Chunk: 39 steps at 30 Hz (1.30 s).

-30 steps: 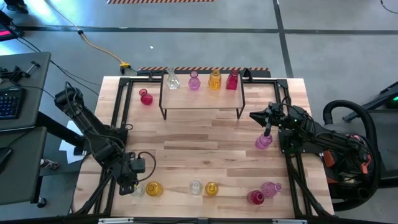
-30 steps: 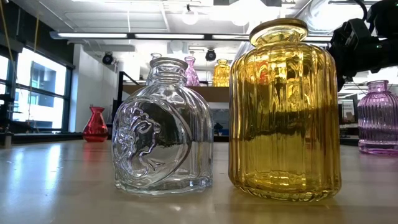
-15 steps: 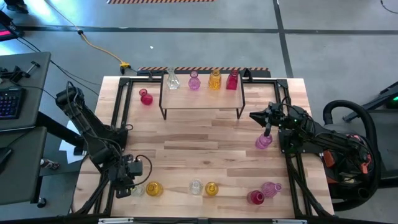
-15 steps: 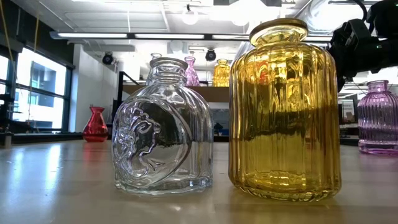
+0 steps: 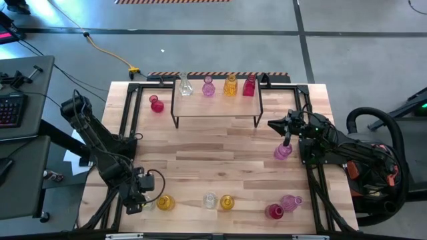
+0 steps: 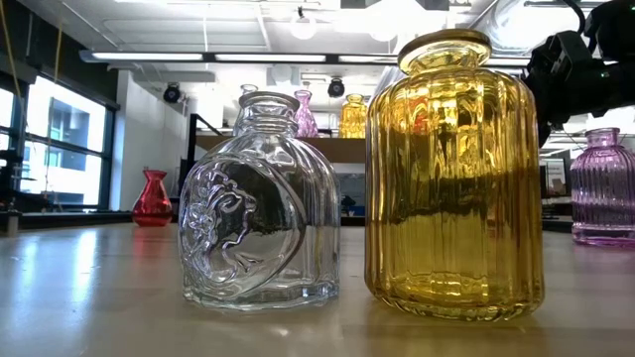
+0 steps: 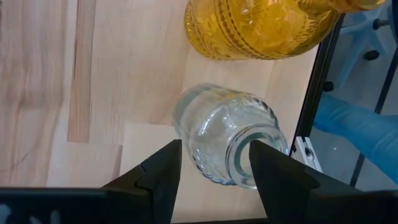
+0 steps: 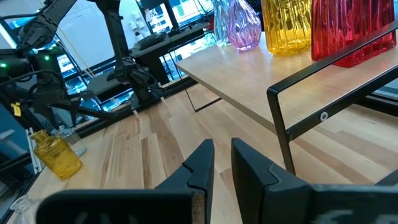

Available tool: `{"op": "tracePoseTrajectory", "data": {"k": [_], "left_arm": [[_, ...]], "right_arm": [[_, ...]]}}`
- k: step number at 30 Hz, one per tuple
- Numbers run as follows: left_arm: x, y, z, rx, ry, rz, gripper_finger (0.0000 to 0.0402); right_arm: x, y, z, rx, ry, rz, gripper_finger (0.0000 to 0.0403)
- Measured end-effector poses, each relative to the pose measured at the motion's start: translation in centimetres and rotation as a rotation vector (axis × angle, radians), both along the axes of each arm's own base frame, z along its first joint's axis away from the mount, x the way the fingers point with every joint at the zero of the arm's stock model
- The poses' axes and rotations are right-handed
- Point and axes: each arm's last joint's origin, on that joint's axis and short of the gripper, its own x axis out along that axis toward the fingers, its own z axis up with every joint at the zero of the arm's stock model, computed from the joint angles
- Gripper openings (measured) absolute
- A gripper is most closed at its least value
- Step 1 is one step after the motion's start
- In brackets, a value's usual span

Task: Sort vases onto shelf
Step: Put the left transparent vase on the shelf aligned with the other transparent vase

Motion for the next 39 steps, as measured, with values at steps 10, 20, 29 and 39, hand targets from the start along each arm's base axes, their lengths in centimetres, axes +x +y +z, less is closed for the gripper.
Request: {"op": "tracePoseTrajectory", "data": {"k": [10,20,29,39], "left_arm": [[-0.1,0.1,-0.1,0.015,0.011,0.0,0.0101],[-0.2,0.2,0.0,0.017,0.02,0.009,0.0026],[-0.2,0.2,0.0,0.018,0.029,0.024,0.0016],[-0.3,0.4,1.4,0.016,0.035,0.022,0.0016]], "right_arm": [[0.0,0.0,0.0,0.0,0.0,0.0,0.0037],[0.0,0.0,0.0,0.0,0.0,0.0,0.0037],[0.0,0.0,0.0,0.0,0.0,0.0,0.0037],[0.0,0.0,0.0,0.0,0.0,0.0,0.0037]]}}
